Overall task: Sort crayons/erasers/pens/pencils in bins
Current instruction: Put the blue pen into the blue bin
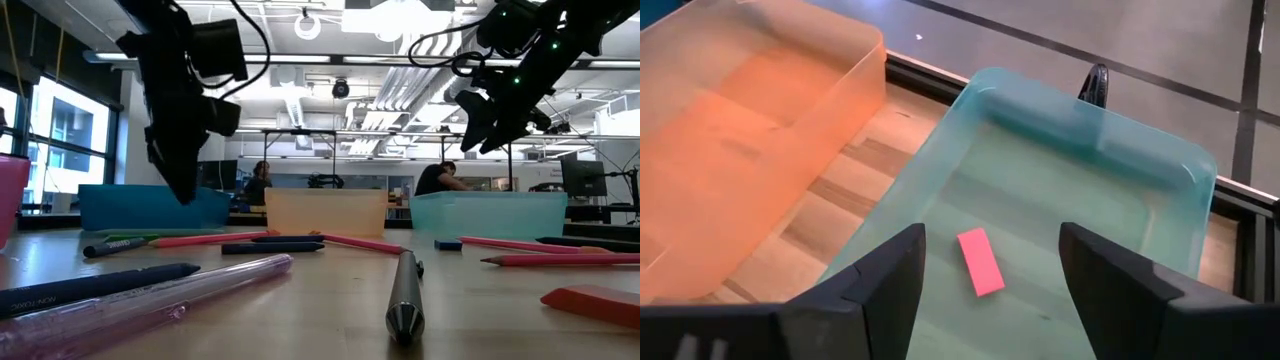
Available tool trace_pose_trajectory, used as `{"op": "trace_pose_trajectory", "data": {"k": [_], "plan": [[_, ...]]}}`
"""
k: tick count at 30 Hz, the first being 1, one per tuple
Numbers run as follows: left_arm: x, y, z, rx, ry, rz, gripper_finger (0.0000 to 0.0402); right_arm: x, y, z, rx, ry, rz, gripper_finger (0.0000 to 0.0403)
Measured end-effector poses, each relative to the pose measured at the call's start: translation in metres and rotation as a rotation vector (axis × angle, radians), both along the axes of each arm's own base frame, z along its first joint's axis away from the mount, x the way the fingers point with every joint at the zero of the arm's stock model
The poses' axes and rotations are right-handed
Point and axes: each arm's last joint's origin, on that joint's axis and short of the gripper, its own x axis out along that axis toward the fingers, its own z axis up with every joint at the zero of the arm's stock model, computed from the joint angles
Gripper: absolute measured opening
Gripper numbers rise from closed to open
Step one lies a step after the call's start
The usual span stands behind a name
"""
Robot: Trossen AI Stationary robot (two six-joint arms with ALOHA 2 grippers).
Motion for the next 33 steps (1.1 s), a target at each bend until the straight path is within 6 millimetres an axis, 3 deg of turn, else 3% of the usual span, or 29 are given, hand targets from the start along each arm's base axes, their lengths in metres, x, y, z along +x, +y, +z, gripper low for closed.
{"op": "trace_pose_trajectory", "data": {"k": [12,23,27,33], "plan": [[0.012,0.003,-0.013,0.011,-0.019,0.006,0.0185,0.000,0.000,0.000,0.000,0.000,0.000,0.0222],[0.034,0.009,0.000,0.086,0.027,-0.298,0.0185,0.000,0.000,0.000,0.008,-0.006,-0.003,0.0222],[0.036,0.010,-0.004,0.108,0.045,-0.412,0.0185,0.000,0.000,0.000,0.014,-0.009,0.003,0.0222],[0.038,0.011,-0.014,0.096,0.084,-0.448,0.0185,0.000,0.000,0.000,0.014,-0.009,0.003,0.0222]]}}
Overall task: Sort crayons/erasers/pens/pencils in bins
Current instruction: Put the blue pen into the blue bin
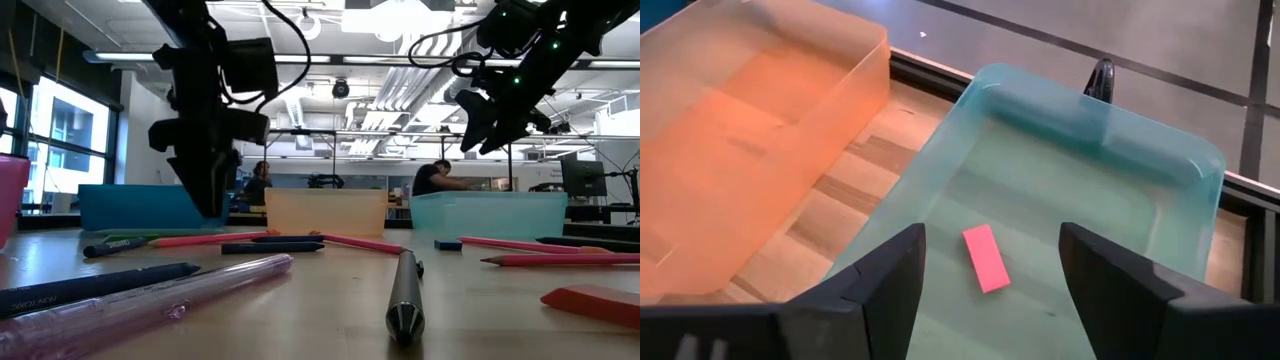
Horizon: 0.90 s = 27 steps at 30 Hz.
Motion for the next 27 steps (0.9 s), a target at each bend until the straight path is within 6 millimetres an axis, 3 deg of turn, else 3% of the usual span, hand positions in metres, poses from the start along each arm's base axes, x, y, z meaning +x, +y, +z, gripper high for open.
{"op": "trace_pose_trajectory", "data": {"k": [8,27], "plan": [[0.003,0.002,-0.015,0.021,0.055,0.018,0.0185,0.000,0.000,0.000,0.000,0.000,0.000,0.0222],[0.003,0.002,-0.015,0.026,0.052,0.059,0.0185,0.000,0.000,0.000,-0.003,0.005,0.006,0.0222]]}}
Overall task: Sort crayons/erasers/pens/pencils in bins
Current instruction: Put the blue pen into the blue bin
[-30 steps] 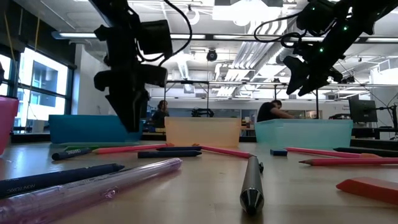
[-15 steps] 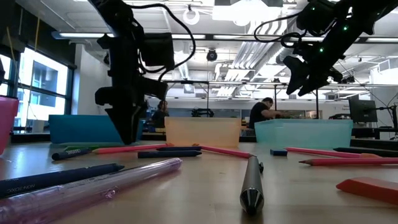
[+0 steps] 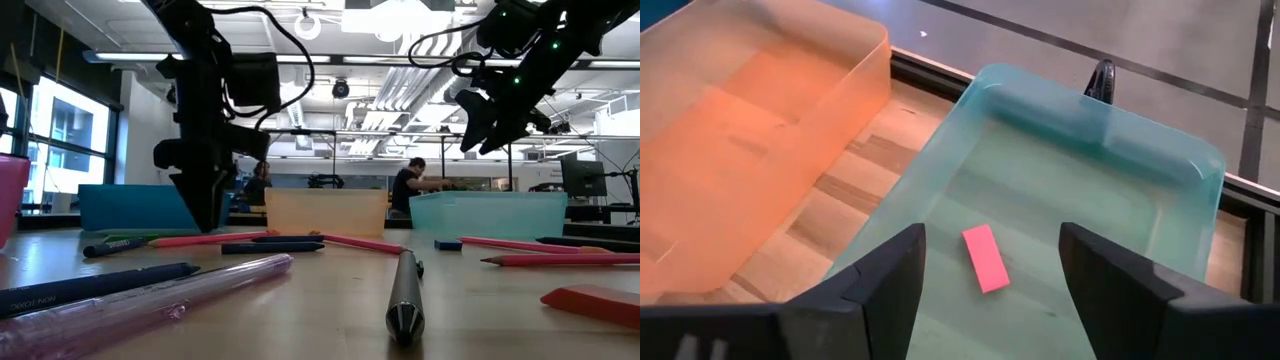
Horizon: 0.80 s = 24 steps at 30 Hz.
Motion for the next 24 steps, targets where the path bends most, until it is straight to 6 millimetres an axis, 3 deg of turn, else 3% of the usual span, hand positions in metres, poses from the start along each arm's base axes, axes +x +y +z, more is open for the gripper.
{"op": "trace_pose_trajectory", "data": {"k": [14,24], "plan": [[0.0026,0.0006,-0.0094,-0.013,0.023,0.022,0.0180,0.0000,0.0000,0.0000,0.000,0.001,0.002,0.0222],[0.0032,-0.0031,-0.0099,-0.016,0.026,0.024,0.0106,0.0000,0.0000,0.0000,-0.001,0.002,0.002,0.0222]]}}
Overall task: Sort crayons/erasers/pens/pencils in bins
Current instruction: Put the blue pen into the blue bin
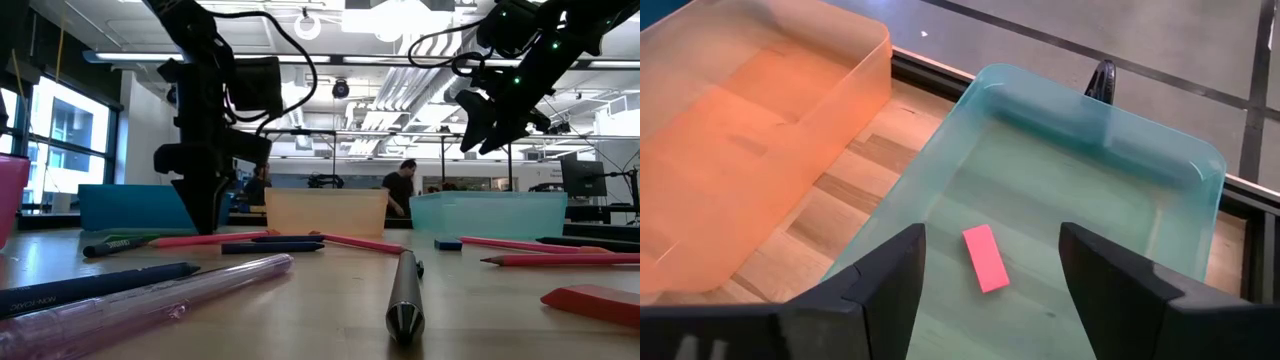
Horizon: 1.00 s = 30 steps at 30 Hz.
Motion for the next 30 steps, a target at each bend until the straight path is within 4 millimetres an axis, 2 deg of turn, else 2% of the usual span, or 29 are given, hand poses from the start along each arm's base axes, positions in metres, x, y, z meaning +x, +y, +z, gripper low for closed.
{"op": "trace_pose_trajectory", "data": {"k": [7,12,30], "plan": [[0.001,-0.005,0.000,0.003,0.002,-0.019,0.0049,0.000,0.000,0.000,-0.001,0.001,-0.002,0.0222],[0.002,-0.010,0.000,0.011,0.006,-0.037,0.0024,0.000,0.000,0.000,-0.001,0.001,-0.002,0.0222],[0.004,-0.017,-0.001,0.023,0.008,-0.070,0.0004,0.000,0.000,0.000,-0.001,0.001,-0.001,0.0222]]}}
